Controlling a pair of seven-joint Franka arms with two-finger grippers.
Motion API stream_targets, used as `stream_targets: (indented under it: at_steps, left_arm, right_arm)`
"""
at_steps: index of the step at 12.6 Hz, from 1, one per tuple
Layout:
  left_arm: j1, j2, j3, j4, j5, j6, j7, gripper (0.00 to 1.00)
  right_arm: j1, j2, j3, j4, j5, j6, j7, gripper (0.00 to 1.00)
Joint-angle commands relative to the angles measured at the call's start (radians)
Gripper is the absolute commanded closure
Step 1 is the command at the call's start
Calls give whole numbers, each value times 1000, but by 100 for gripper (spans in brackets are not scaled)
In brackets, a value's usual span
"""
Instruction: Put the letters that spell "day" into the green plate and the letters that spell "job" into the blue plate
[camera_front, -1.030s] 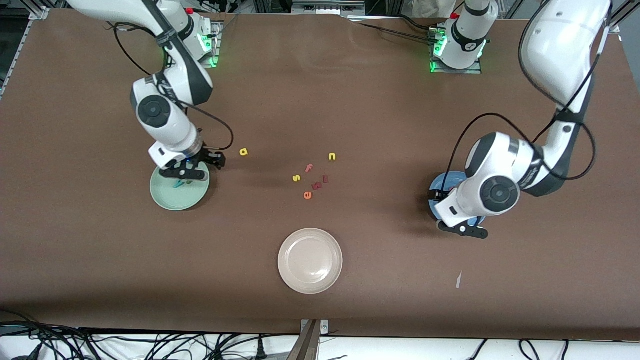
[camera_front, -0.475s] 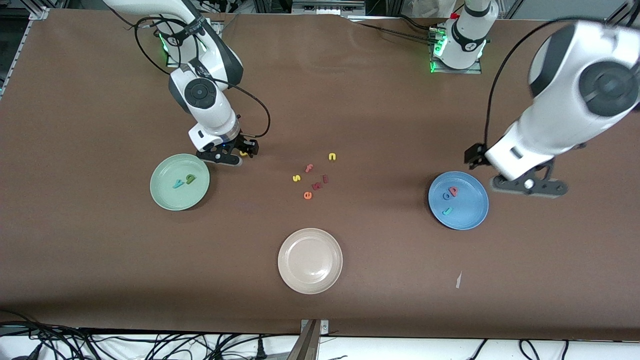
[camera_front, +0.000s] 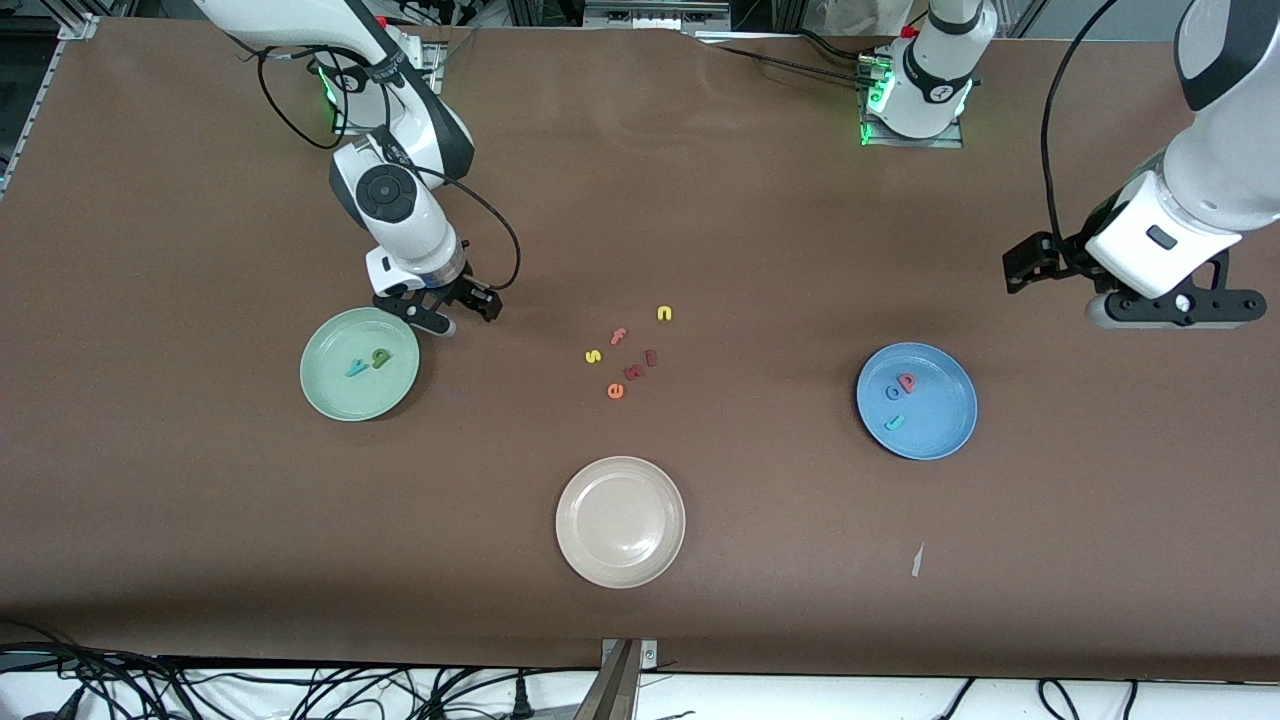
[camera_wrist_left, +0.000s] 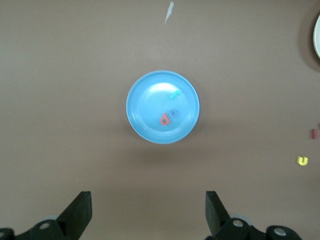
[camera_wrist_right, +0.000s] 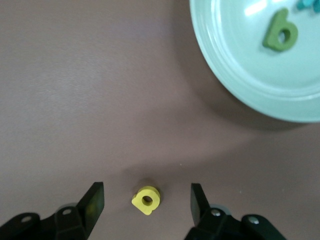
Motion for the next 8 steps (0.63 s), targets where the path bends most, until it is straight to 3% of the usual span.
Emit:
stream_targets:
  at_steps: [1,5,8]
  left_arm:
    - [-66,-89,142,-102,-116,31,91,0]
    - [-71,-116,169,-108,-75,31,133,0]
    - [-71,-167,167,-167,-51,33,131,0]
  right_arm:
    - [30,6,-12,-18,12,50,88,22]
    - [65,52,-19,-18,9,97,114,22]
    - [94,71,-50,-18,3,125,120,22]
